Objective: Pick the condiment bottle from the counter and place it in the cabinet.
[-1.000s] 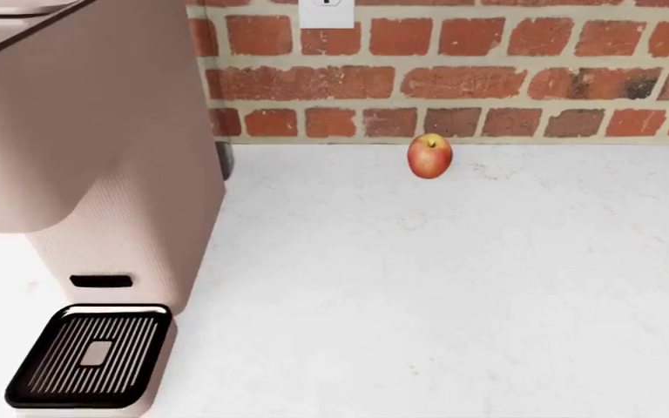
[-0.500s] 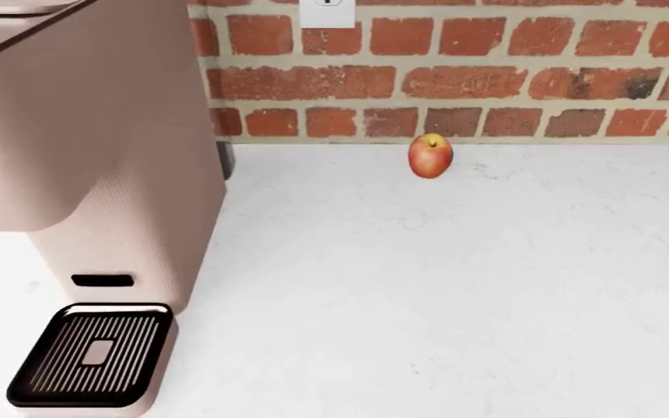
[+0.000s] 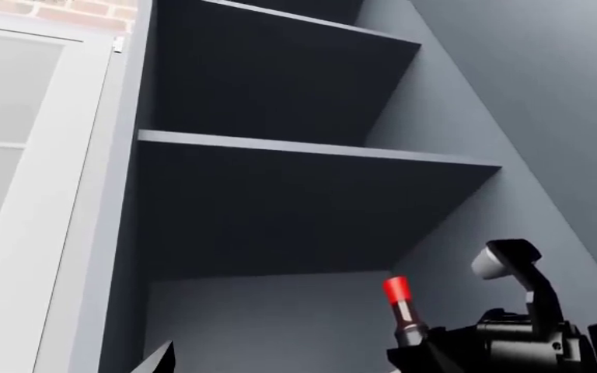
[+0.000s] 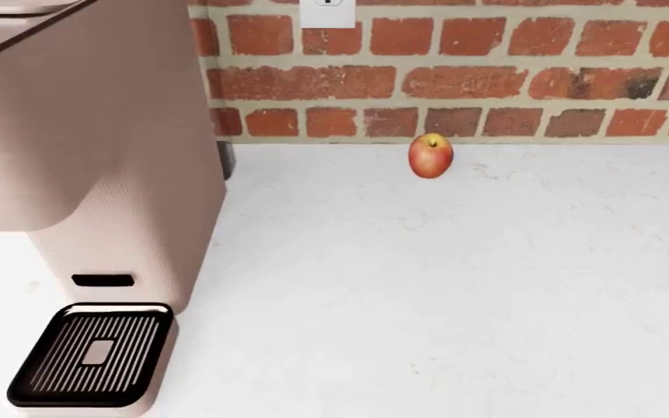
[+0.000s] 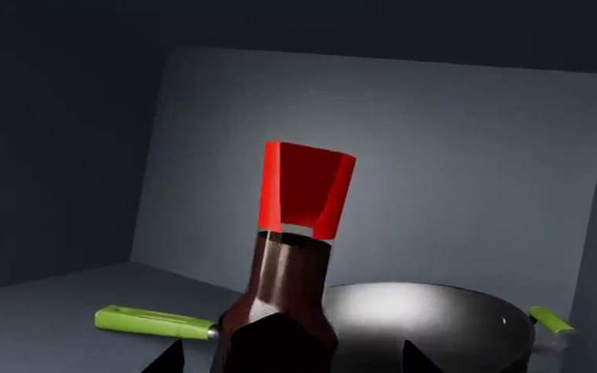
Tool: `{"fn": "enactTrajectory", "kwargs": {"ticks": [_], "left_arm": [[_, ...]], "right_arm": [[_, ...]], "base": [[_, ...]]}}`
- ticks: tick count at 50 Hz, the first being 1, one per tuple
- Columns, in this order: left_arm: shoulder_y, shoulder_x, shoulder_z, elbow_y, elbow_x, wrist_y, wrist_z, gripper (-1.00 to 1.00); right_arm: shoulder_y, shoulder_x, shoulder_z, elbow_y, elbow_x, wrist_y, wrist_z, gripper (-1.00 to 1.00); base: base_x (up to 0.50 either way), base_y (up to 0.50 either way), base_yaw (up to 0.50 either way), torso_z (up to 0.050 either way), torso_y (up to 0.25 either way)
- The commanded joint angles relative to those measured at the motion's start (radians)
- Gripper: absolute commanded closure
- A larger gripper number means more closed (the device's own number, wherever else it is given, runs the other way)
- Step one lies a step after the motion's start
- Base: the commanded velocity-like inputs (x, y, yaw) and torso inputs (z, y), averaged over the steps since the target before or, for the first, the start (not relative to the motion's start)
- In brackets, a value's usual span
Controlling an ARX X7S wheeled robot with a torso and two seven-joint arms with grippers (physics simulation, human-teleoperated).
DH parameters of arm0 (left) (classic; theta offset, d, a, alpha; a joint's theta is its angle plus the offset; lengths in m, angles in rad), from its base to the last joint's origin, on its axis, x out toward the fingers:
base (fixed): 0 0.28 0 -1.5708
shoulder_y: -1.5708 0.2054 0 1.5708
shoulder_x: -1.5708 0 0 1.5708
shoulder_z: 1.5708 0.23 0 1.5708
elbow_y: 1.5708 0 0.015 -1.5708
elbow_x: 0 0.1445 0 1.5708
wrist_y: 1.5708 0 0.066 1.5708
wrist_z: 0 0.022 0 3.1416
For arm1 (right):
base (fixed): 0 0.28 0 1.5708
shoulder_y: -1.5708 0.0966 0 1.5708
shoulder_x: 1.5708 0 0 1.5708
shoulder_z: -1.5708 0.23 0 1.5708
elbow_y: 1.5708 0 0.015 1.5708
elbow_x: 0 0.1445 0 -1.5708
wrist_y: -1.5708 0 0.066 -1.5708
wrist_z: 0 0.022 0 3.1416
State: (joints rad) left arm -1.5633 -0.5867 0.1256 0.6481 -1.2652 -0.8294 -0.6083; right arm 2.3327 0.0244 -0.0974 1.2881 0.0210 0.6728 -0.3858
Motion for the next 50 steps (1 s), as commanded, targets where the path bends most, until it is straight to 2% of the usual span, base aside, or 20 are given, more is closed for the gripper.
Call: {"fn": "enactTrajectory", "kwargs": {"ticks": [1, 10, 33, 50], "left_arm": [[-0.012, -0.005, -0.002, 0.004, -0.017, -0.003, -0.011, -1.00], [-0.028, -0.011, -0.007, 0.008, -0.037, -0.008, -0.023, -1.00], [-0.049, -0.023, -0.023, 0.018, -0.086, -0.008, -0.050, -1.00], [-0.068, -0.030, -0.037, 0.030, -0.137, -0.007, -0.089, -1.00]], "right_arm": [[0.023, 0.001, 0.042, -0.016, -0.041, 0.035, -0.016, -1.00], [0.023, -0.009, 0.085, -0.141, -0.057, 0.117, -0.031, -1.00], [0.021, 0.008, 0.078, -0.422, -0.054, 0.320, -0.019, -1.00], [-0.178, -0.016, 0.134, -1.164, 0.020, 0.702, 0.075, -1.00]], "base": [[0.00, 0.00, 0.00, 0.048, 0.068], [0.00, 0.00, 0.00, 0.048, 0.069], [0.00, 0.00, 0.00, 0.048, 0.068], [0.00, 0.00, 0.00, 0.048, 0.068]]}}
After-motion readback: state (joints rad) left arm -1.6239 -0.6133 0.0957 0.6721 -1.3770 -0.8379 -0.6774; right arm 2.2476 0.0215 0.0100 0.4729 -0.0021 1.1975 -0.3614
